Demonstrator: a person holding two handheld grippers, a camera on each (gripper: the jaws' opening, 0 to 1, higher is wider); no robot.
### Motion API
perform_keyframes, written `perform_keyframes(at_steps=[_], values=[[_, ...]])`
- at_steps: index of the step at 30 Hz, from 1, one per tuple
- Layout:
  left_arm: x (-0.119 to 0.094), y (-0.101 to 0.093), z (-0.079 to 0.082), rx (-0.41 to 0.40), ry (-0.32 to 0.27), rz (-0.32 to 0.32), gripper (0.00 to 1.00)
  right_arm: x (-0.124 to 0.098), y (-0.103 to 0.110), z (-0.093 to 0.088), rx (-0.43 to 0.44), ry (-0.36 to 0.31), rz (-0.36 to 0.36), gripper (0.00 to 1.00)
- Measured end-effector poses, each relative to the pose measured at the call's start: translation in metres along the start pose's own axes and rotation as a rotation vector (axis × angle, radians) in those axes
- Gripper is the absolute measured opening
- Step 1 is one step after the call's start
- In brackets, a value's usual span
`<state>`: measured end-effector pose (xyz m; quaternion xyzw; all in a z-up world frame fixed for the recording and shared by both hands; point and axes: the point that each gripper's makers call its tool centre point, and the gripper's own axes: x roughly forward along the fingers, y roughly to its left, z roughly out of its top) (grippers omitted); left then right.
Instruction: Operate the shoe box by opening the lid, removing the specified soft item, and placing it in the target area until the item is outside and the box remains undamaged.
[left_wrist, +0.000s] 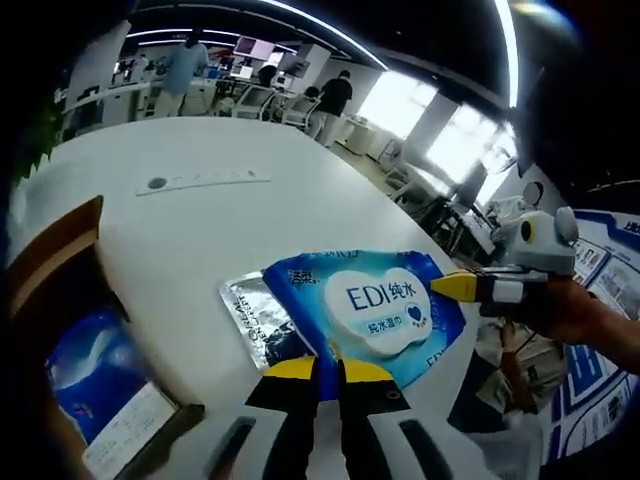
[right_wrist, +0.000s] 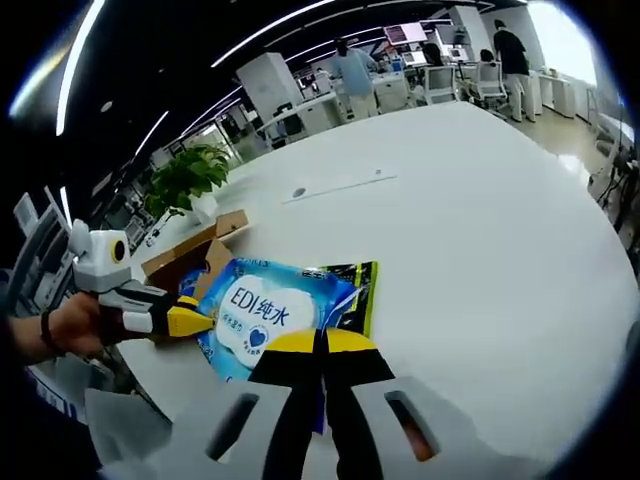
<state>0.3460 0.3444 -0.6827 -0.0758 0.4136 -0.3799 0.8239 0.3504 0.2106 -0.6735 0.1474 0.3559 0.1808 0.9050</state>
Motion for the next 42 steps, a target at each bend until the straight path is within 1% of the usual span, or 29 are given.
perform_keyframes(at_steps=[9,10,16,19,26,32,37,42], values=[[0.013,0.012,0.002,-0.051,-0.002,0.054,0.06,0.024,-0.013,0.004,-0.003,0.037,0.031,0.0],[0.015,0.014,0.003,-0.054,-0.002,0.061,0.06,0.023,-0.012,0.004,-0.004,0.04,0.034,0.0],[0.026,0.027,0.005,-0.098,0.0,0.117,0.06,0.047,-0.02,0.009,-0.033,0.075,0.057,0.0],[0.03,0.031,0.006,-0.116,-0.006,0.13,0.06,0.052,-0.023,0.011,-0.032,0.085,0.065,0.0],[0.038,0.043,0.008,-0.156,-0.013,0.162,0.06,0.077,-0.028,0.018,-0.054,0.113,0.087,0.0],[0.044,0.051,0.01,-0.174,-0.018,0.196,0.06,0.089,-0.032,0.022,-0.067,0.13,0.096,0.0],[0.05,0.055,0.008,-0.188,-0.016,0.219,0.06,0.098,-0.038,0.019,-0.075,0.153,0.099,0.0],[0.052,0.06,0.011,-0.195,-0.033,0.253,0.06,0.102,-0.039,0.02,-0.07,0.15,0.108,0.0]])
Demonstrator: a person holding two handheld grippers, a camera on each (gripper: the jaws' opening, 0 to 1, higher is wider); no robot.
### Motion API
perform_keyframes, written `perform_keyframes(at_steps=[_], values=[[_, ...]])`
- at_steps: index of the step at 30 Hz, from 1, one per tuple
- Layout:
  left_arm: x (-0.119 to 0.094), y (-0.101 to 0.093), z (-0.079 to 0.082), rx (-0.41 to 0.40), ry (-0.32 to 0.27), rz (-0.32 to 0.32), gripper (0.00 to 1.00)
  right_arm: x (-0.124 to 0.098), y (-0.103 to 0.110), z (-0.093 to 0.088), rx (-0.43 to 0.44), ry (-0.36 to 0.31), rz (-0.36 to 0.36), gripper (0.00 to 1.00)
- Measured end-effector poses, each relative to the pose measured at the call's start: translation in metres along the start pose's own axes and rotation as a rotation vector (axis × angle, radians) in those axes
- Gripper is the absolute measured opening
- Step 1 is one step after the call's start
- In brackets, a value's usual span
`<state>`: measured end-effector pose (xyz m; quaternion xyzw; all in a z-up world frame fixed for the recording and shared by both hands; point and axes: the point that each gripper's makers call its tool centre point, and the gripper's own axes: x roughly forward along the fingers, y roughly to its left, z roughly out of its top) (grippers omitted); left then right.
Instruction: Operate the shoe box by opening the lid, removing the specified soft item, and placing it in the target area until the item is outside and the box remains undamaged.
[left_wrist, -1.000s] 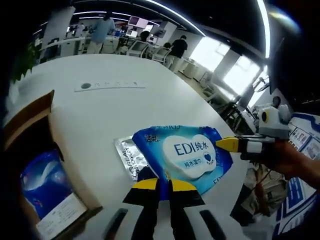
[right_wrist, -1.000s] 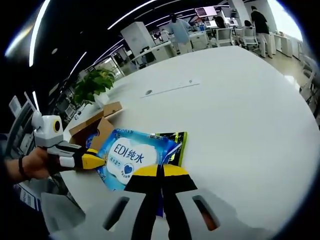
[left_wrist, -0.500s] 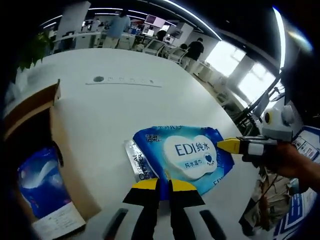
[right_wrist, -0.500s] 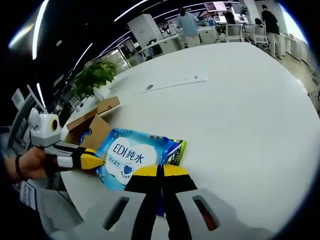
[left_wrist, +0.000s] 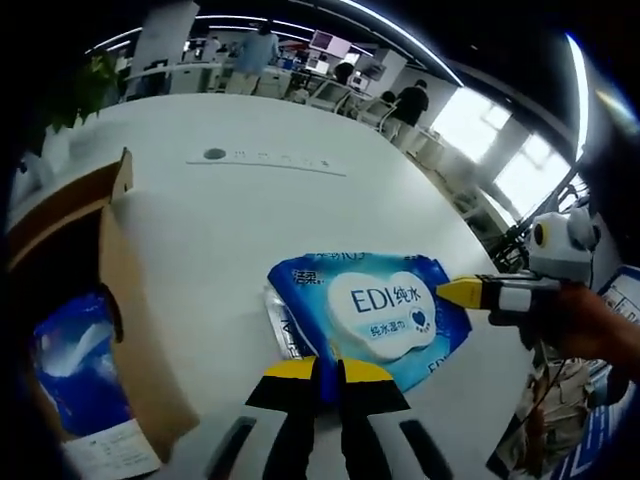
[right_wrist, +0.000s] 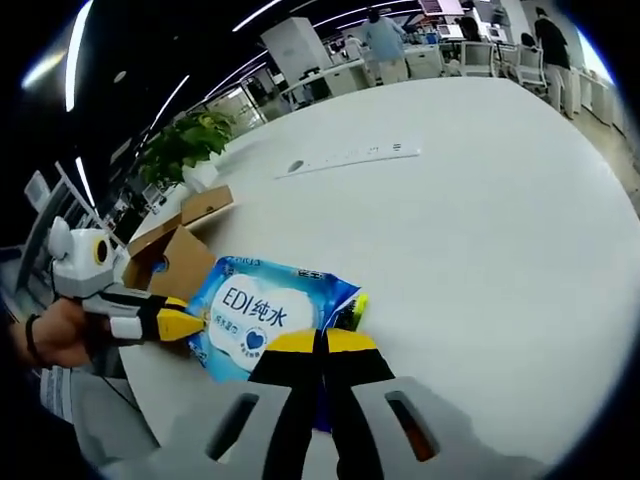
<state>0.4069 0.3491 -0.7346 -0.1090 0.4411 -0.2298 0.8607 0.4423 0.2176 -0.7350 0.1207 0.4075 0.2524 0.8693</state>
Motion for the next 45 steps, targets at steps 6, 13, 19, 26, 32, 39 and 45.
perform_keyframes(at_steps=[6,13,19,26,32,39,45], values=[[0.003,0.005,-0.001,-0.005,0.0,0.028,0.06,0.006,0.0,-0.002,0.008,0.003,0.008,0.0],[0.005,0.015,-0.007,-0.015,0.012,0.064,0.07,0.018,0.001,-0.011,0.016,0.018,0.017,0.0],[0.007,0.018,-0.009,-0.003,0.011,0.069,0.07,0.021,0.001,-0.011,0.031,0.014,0.017,0.0],[0.008,0.02,-0.008,0.001,0.013,0.069,0.08,0.02,-0.004,-0.016,0.053,0.021,-0.003,0.0],[0.006,0.018,-0.01,0.026,0.022,0.065,0.13,0.019,-0.004,-0.018,0.069,0.027,-0.019,0.01],[-0.002,0.022,-0.015,0.057,0.032,0.065,0.15,0.01,0.004,-0.02,0.065,0.025,-0.032,0.02],[-0.008,0.023,-0.016,0.072,0.031,0.061,0.16,-0.002,0.006,-0.02,0.045,0.023,-0.051,0.02]])
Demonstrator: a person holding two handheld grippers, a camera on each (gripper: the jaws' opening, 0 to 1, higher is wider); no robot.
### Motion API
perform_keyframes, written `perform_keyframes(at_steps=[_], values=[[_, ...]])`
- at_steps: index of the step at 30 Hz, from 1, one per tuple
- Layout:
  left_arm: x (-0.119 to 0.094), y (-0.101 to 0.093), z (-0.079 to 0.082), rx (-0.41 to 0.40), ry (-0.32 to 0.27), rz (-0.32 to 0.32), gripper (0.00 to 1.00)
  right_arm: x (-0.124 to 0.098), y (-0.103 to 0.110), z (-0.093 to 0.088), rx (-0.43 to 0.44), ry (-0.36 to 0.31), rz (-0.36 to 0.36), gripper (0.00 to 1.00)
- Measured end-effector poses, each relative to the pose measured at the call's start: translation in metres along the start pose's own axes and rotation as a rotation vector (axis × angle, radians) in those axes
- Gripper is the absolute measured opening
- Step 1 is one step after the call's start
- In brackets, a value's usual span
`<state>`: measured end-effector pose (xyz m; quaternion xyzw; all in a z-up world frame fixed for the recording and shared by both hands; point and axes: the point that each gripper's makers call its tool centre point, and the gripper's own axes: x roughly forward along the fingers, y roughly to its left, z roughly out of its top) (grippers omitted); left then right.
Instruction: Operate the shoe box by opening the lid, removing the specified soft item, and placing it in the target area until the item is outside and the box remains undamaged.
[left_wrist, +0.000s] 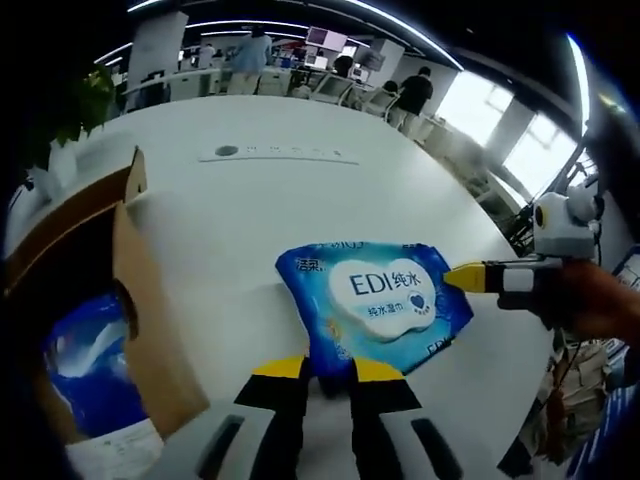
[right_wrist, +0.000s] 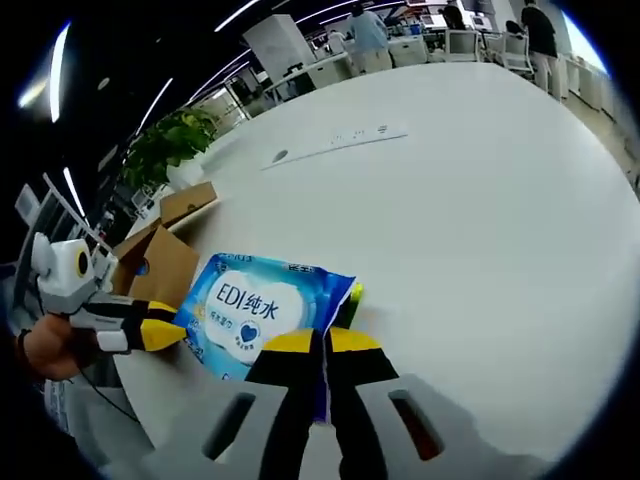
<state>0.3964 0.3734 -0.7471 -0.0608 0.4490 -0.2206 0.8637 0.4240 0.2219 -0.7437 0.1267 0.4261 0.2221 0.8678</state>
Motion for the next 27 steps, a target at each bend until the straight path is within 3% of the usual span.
perform_keyframes(at_steps=[10,17,27], values=[[-0.024,-0.003,-0.012,-0.044,-0.013,-0.058,0.16,-0.021,-0.006,0.004,-0.001,-0.022,-0.046,0.0],[-0.045,0.003,-0.02,-0.04,-0.029,-0.08,0.16,-0.028,0.007,0.008,-0.007,-0.044,-0.062,0.0],[-0.074,0.013,-0.016,-0.02,-0.074,-0.107,0.17,-0.035,0.031,0.001,-0.026,-0.045,-0.082,0.01]])
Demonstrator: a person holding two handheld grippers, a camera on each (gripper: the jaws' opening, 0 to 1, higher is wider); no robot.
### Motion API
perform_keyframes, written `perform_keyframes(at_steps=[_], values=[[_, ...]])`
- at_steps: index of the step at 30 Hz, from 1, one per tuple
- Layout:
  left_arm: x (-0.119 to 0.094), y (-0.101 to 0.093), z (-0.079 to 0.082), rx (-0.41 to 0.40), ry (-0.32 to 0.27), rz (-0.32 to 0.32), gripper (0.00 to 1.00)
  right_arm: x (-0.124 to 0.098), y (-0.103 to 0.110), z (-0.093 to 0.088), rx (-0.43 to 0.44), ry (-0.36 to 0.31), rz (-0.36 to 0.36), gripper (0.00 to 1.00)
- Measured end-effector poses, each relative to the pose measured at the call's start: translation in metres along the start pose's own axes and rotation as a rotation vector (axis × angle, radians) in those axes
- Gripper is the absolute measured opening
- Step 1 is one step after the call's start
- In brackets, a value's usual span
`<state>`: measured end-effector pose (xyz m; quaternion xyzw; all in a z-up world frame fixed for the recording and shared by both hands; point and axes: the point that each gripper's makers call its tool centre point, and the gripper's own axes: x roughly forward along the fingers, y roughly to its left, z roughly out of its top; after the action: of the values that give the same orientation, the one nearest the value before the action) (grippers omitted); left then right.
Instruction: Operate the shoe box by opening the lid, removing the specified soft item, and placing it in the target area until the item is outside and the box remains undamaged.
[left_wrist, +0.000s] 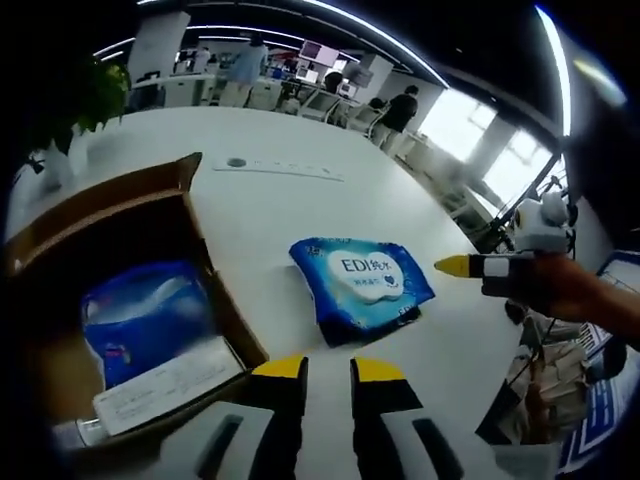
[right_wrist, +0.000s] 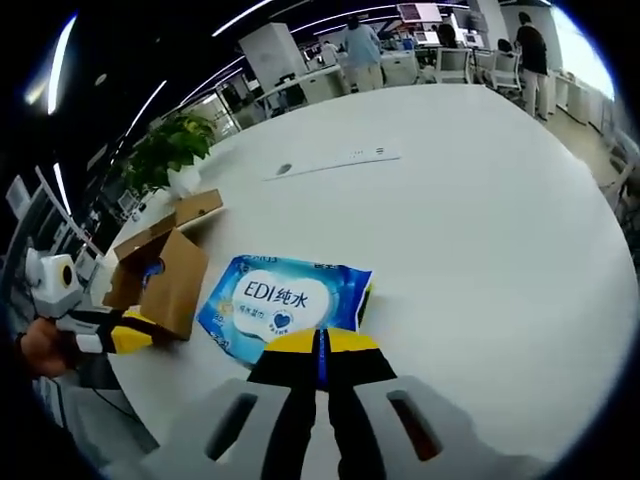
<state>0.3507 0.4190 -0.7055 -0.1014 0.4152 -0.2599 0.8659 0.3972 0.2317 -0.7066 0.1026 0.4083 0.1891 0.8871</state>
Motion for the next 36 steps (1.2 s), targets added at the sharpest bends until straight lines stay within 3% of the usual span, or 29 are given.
perform_keyframes(at_steps=[13,20,26,36], values=[[-0.048,0.021,0.0,0.058,-0.062,-0.029,0.22,0.0,0.043,0.009,-0.054,-0.003,0.022,0.1],[-0.081,0.055,-0.006,0.066,-0.09,0.001,0.24,0.002,0.065,0.013,-0.091,-0.007,0.043,0.14],[-0.106,0.073,-0.002,0.068,-0.136,0.017,0.26,0.009,0.085,0.011,-0.114,-0.001,0.068,0.15],[-0.155,0.11,-0.01,0.034,-0.177,0.085,0.27,0.026,0.125,0.005,-0.154,0.024,0.119,0.17]])
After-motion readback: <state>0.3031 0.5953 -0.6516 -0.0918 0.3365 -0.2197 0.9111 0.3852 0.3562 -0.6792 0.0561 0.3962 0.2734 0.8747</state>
